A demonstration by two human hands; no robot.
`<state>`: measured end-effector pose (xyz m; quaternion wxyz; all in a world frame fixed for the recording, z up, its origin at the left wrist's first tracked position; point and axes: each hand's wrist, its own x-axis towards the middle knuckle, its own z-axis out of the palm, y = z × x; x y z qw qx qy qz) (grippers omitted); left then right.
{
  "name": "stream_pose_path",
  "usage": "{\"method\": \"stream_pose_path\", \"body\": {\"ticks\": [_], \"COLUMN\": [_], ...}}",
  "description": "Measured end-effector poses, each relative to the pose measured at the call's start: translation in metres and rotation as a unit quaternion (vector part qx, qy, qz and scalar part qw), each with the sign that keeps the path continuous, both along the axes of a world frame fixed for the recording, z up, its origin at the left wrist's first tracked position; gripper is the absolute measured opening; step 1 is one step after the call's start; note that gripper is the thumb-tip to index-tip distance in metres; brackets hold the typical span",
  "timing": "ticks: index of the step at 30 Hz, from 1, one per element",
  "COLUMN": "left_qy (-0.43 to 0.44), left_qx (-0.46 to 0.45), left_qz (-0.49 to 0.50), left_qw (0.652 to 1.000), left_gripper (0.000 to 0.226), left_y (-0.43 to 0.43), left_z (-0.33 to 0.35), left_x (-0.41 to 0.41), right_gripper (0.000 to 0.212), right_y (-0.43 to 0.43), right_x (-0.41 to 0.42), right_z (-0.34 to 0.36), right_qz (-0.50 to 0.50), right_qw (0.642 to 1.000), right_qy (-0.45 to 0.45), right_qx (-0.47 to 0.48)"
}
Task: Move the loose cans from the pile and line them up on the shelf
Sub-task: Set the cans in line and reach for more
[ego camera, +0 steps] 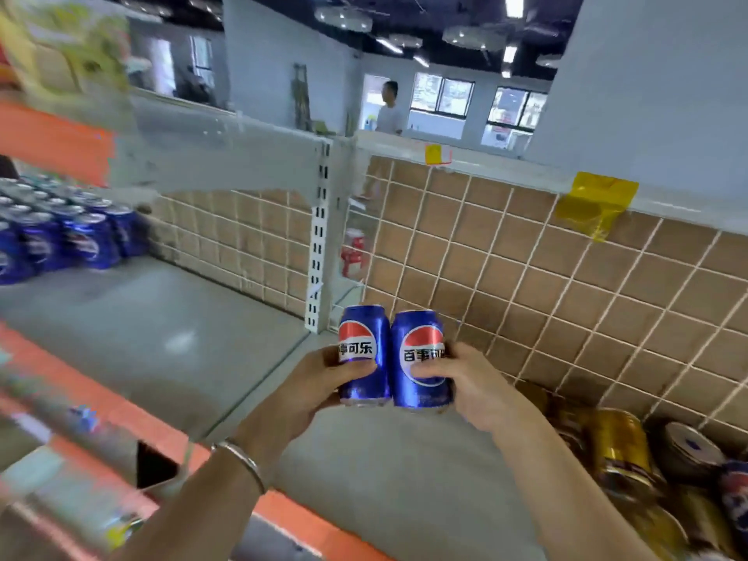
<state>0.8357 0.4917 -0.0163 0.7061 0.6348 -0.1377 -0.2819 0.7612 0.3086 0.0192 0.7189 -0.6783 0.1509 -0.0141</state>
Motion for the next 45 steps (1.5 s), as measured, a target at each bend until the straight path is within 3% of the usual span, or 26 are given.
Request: {"method": "stream_pose_path", "body": {"ticks": [3,8,11,15,18,21,27,37,45], "left_qy": [-0.016,-0.056,-0.060,-0.076,-0.077,-0.079,-0.075,-0.086,-0.073], "left_qx": [0.008,0.048,0.046,0.049,0.060,0.055,0.060,0.079,0.053], "left_qz": [0.067,0.137,0.170,0.195,0.230,0.249,0.303,0.350,0.382], "left_qw": [0.998,0.988,0.983,0.977,0.968,0.964,0.948,0.929,0.920], "left_gripper": [0.028,0.056,0.054,0.030,0.033,0.042,0.035,0.040,0.060], "left_y": [0.060,0.161,0.216,0.279,0.314,0.339,0.374,0.416,0.440], "left_z": [-0.004,-0.008,-0.011,-0.013,-0.017,-0.018,-0.028,-0.046,-0.068], "left_x": [0.016,0.049,0.067,0.086,0.101,0.113,0.146,0.243,0.306], "right_gripper": [0.047,0.051,0.040,0.049,0.049,0.040,0.037,0.058,0.068], "right_y": [0.057,0.153,0.206,0.270,0.308,0.334,0.374,0.422,0.464], "right_x": [0.031,0.079,0.105,0.134,0.152,0.172,0.224,0.340,0.417], "right_z": [-0.005,-0.018,-0.022,-0.028,-0.032,-0.034,-0.036,-0.059,-0.081], "right_qz": [0.049,0.094,0.097,0.101,0.115,0.116,0.149,0.150,0.091], "right_qw": [0.999,0.995,0.995,0.994,0.993,0.992,0.988,0.987,0.984], "right_qy": [0.000,-0.016,-0.025,-0.039,-0.040,-0.041,-0.038,-0.040,-0.070], "right_qx": [-0.004,-0.013,-0.005,0.006,0.003,-0.007,-0.018,-0.028,-0.139]}}
